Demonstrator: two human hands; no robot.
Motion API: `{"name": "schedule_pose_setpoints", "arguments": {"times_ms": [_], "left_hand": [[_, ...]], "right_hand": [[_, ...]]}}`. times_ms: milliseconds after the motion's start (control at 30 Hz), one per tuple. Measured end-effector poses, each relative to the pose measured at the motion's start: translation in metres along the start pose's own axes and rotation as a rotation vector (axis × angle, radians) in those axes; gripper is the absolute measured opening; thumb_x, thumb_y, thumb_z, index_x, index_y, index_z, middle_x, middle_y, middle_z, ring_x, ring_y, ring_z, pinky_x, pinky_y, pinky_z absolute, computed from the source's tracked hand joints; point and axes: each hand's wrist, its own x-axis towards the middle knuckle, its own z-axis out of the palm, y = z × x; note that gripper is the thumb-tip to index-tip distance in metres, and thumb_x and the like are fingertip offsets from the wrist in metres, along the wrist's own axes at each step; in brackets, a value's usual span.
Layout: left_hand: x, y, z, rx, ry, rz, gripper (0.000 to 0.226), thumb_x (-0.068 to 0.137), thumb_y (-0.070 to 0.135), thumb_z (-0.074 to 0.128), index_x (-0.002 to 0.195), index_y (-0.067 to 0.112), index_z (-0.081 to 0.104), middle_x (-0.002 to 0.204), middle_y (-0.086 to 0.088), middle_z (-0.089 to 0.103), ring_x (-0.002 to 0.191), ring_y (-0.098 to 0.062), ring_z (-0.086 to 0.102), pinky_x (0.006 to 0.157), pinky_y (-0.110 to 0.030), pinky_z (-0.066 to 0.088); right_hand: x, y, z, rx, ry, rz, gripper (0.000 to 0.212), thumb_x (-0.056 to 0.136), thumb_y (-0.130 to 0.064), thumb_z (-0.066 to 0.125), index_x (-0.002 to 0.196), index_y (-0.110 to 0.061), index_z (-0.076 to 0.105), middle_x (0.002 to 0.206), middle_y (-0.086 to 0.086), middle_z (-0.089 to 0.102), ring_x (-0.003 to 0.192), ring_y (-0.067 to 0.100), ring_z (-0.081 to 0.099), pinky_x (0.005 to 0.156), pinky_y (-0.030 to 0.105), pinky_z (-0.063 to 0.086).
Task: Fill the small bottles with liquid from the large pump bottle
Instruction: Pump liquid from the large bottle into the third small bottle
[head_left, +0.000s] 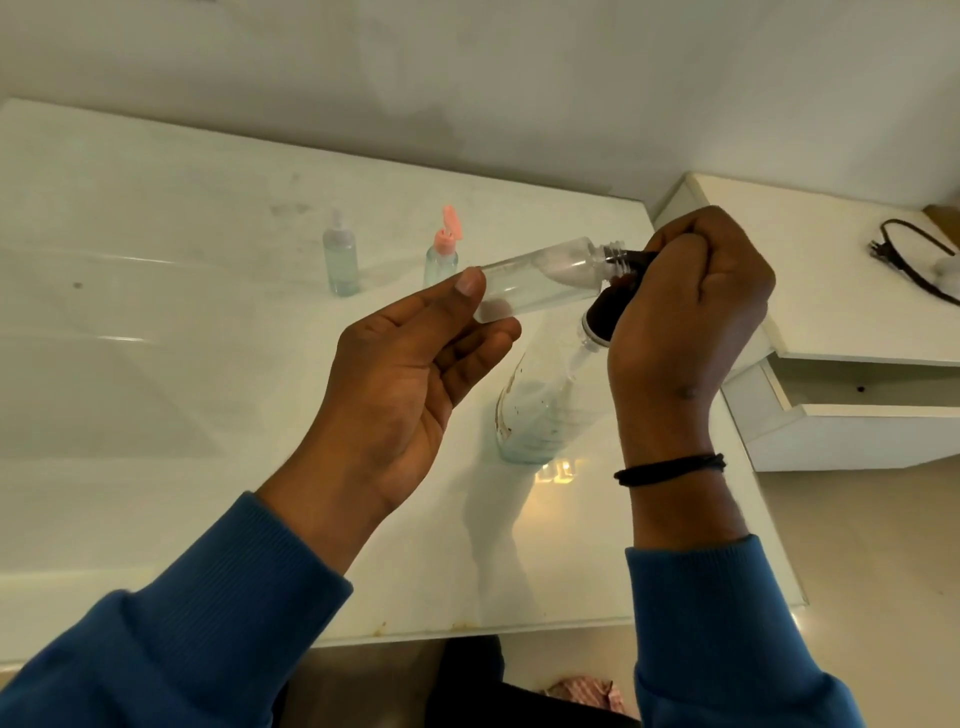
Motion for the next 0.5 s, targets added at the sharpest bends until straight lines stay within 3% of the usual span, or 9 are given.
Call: {"name": "schedule_pose_setpoints", "arguments": {"times_ms": [100,300,500], "left_hand": [[0.0001,-0.0007,-0.0012,0.005,0.009,0.006,0.031,0.076,0.022,0.073,0.102,0.006,0.074,0.091,-0.010,0.077,0.083,-0.020,0.076,0.072,-0.022,0.060],[-0.0001,-0.0005,-0.0008,-0.003,-0.003,-0.002,0.033,0.077,0.021,0.072,0.105,0.004,0.074,0.095,-0.012,0.077,0.084,-0.021,0.076,0.072,-0.023,0.060],[0.0006,-0.0022,-0.0015,-0.001,0.002,0.000,0.033,0.075,0.022,0.072,0.104,0.005,0.074,0.094,-0.011,0.077,0.083,-0.020,0.075,0.071,-0.022,0.060]], "right_hand": [[-0.0048,-0.0007,0.0024,0.069,-0.006,0.008,0.029,0.086,0.007,0.032,0.065,-0.009,0.045,0.053,-0.011,0.036,0.044,0.003,0.036,0.045,0.015,0.031],[0.0009,-0.0017,0.0014,0.039,-0.015,0.020,0.026,0.082,0.002,0.035,0.064,-0.010,0.048,0.053,-0.011,0.041,0.048,0.004,0.038,0.049,0.018,0.034],[-0.0055,-0.0067,0.0029,0.158,-0.019,0.094,0.031,0.085,0.014,0.031,0.066,-0.006,0.046,0.054,-0.005,0.036,0.041,0.002,0.037,0.042,0.012,0.030]]}}
